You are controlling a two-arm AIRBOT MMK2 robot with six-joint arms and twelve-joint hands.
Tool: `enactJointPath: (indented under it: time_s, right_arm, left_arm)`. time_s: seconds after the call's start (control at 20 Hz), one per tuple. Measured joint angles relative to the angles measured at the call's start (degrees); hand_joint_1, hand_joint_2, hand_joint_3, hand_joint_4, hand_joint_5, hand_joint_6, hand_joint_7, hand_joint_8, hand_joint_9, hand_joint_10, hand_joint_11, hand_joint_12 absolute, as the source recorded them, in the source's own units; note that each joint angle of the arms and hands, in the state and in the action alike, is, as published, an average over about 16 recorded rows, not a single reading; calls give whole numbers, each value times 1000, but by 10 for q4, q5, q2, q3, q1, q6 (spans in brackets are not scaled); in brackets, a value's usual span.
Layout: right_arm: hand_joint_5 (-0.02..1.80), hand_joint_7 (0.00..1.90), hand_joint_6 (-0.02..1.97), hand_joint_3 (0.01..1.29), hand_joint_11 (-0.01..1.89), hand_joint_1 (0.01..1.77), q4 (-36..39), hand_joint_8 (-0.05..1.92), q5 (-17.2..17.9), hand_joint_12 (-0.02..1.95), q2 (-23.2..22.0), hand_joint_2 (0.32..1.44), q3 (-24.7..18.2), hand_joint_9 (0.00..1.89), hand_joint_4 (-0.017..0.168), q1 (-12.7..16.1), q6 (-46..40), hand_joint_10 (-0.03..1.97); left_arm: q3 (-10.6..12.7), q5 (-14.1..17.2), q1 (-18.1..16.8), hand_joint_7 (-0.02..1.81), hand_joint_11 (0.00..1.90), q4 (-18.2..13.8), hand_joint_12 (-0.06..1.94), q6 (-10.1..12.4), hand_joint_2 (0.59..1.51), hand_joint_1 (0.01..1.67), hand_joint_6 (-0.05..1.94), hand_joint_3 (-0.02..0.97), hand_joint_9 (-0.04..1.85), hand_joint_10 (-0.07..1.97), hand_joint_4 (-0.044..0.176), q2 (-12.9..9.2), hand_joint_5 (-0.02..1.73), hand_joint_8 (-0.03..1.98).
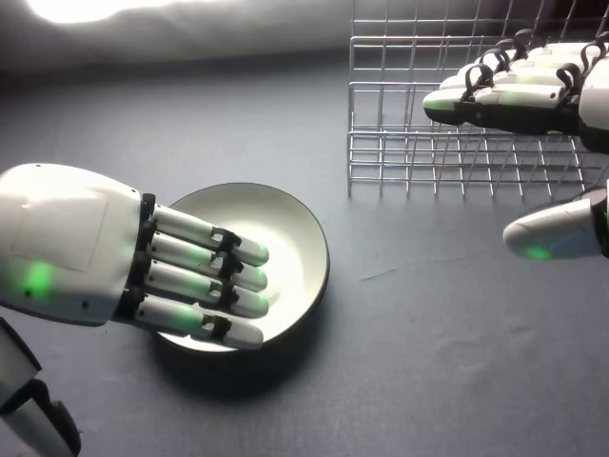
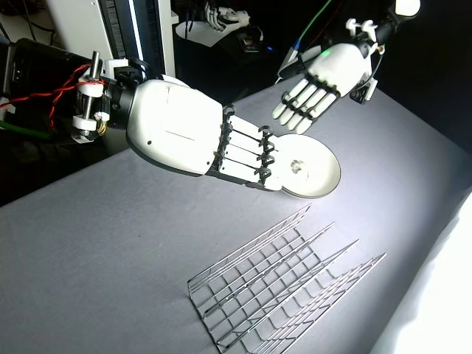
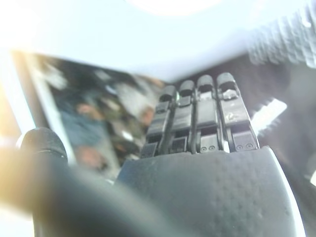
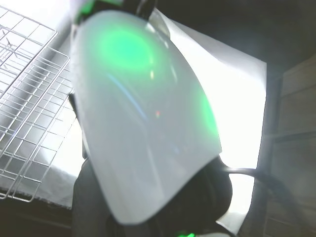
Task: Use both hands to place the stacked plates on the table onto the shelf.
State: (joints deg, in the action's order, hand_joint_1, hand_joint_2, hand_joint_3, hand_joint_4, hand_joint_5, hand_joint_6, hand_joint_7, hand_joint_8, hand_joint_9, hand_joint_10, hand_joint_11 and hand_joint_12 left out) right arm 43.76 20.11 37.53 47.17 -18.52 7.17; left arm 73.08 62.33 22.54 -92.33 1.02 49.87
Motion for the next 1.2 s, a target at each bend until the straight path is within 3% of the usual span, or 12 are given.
enactJointPath:
  time_s: [0.3, 0.7, 1.2]
  right_arm:
    - [39, 23, 23, 15, 22, 287, 2, 7, 1, 10, 0, 1147, 0, 21, -2, 0, 2, 8]
    - [55, 33, 23, 15, 22, 354, 8, 7, 4, 35, 0, 1125, 0, 27, -2, 0, 4, 8]
    - [68, 60, 22, 15, 21, 392, 19, 5, 10, 141, 0, 1121, 0, 53, -2, -4, 5, 7]
  left_arm:
    - [10, -19, 15, 17, 16, -31, -3, -8, 1000, 20, 6, 11, 19, 15, 2, 6, 21, 2]
    - [24, -62, 41, 15, 16, -44, -3, -11, 1002, 19, 6, 11, 20, 15, 3, 18, 22, 2]
    - [71, -92, 66, 19, 16, -52, -4, -11, 1004, 19, 6, 11, 19, 15, 3, 41, 22, 3]
